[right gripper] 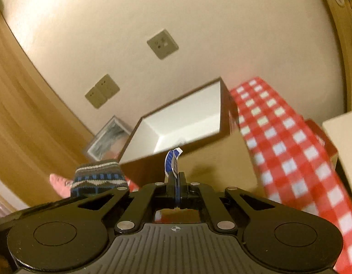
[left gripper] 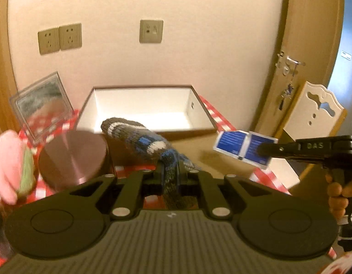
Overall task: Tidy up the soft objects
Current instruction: 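Lift the sock and card packet and carry both tools to the white box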
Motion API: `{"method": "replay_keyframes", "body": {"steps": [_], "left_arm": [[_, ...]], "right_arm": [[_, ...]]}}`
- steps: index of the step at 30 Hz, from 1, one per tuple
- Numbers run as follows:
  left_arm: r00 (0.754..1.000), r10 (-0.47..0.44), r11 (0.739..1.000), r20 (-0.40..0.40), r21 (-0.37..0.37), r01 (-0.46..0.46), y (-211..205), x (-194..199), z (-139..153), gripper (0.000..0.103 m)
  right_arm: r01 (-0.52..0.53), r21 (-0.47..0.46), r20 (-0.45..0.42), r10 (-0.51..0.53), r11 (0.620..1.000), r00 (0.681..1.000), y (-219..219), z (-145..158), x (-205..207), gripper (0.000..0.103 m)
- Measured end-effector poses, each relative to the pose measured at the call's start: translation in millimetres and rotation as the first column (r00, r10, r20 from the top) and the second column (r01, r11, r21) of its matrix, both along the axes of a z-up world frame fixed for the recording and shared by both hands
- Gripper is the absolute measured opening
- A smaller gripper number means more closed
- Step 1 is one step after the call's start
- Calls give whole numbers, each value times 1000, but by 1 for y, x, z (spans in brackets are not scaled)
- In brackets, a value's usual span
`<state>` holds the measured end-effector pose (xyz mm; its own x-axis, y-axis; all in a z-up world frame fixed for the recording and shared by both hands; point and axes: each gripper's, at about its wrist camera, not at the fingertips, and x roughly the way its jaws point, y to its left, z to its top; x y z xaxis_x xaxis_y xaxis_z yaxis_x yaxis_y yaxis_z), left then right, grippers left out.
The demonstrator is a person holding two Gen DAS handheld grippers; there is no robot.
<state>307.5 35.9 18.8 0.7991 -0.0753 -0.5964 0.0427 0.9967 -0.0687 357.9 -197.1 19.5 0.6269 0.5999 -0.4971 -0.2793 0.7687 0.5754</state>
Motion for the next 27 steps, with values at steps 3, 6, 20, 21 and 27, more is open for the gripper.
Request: {"method": "replay_keyframes", "body": {"steps": [3,6,20,21,27], "left_arm": [[1000,11,1000,17,10,-11,5,26,5,8],[999,20,1000,25,23,-20,11,56,9,8],[1000,10,995,-5,102,-10,12,203,9,9],[1000,11,994,-11,105,-10,12,211,7,9],[998,29,995,-53,99,-23,11,263,-11,15]], "right_arm": [[1,-22,30,0,1000,1000,2,3,22,0],[-5,-38,46,6,999,999,8,2,47,0],[-17,-103,59,23,995,998,43,-15,165,0],[-16,-109,58,23,994,998,44,-18,173,0],[1,-132,46,5,991,999,49,-34,209,0]]}}
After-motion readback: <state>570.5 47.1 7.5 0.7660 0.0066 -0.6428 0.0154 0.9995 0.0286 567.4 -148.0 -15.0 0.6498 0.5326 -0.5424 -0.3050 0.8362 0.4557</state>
